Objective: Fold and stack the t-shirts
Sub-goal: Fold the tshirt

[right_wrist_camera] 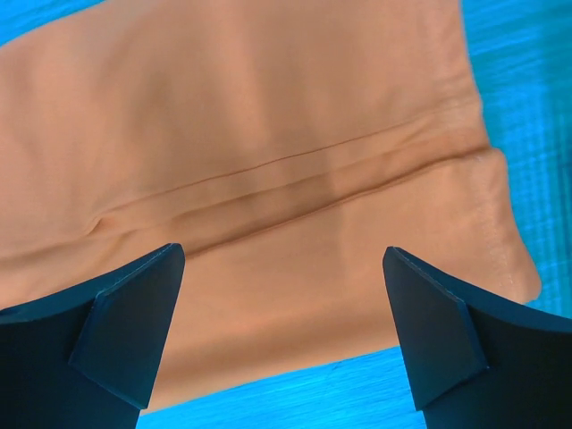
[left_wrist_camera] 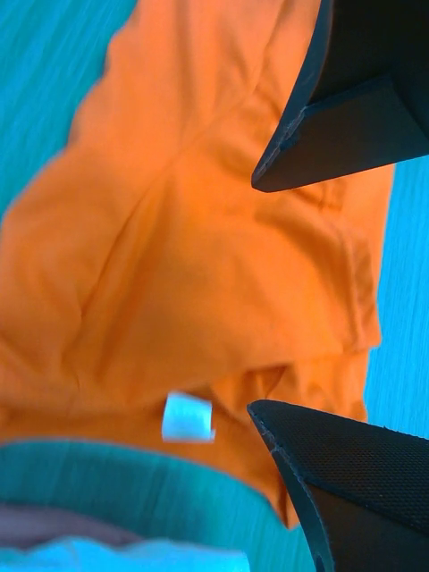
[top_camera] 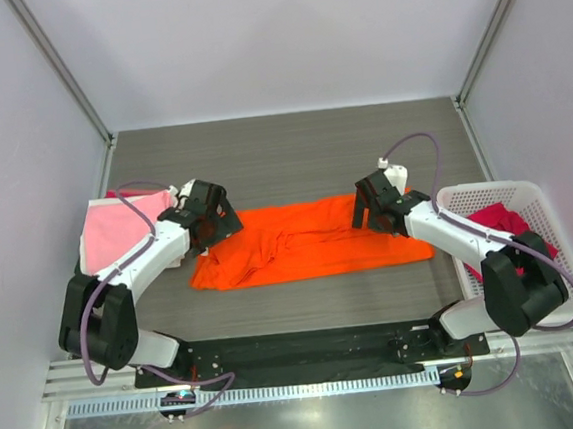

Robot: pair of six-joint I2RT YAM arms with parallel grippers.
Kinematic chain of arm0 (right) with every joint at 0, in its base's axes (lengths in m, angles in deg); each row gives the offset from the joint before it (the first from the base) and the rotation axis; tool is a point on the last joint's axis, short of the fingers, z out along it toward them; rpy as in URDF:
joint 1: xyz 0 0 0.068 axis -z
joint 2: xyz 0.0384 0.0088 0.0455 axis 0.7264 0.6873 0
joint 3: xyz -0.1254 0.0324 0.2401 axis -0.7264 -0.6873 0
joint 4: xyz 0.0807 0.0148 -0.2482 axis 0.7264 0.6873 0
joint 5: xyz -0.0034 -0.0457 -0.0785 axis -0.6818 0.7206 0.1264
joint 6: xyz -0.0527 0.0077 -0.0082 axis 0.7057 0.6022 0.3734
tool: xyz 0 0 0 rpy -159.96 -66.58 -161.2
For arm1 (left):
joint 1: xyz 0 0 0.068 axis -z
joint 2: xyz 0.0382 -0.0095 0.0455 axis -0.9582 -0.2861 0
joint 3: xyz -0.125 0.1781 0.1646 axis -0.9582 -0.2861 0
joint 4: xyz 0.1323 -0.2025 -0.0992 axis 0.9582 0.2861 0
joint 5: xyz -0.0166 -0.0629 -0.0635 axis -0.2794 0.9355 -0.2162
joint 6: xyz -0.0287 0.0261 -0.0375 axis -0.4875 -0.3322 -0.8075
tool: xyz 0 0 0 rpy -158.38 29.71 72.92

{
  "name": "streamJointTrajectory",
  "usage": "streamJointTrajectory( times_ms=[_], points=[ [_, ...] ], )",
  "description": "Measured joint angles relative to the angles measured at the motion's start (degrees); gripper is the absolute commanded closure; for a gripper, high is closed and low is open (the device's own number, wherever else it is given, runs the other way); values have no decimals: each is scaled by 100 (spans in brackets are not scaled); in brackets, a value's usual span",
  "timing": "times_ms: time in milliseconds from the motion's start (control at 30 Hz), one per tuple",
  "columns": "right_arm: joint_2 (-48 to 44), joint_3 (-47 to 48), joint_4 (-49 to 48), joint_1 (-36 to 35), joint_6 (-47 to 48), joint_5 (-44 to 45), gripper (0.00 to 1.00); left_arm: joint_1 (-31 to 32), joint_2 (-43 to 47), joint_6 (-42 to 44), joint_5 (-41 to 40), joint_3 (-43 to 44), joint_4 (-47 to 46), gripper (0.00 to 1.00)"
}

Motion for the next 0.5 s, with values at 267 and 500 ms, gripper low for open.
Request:
streamJointTrajectory(
  times_ms=[267,500],
  points=[
    [391,236,229,365,-424,116,0,-138,-780,-317,55,221,66,0],
    [1102,306,7,813,-417,35,0,-142,-2052,-437,-39,1040,210,0]
  ],
)
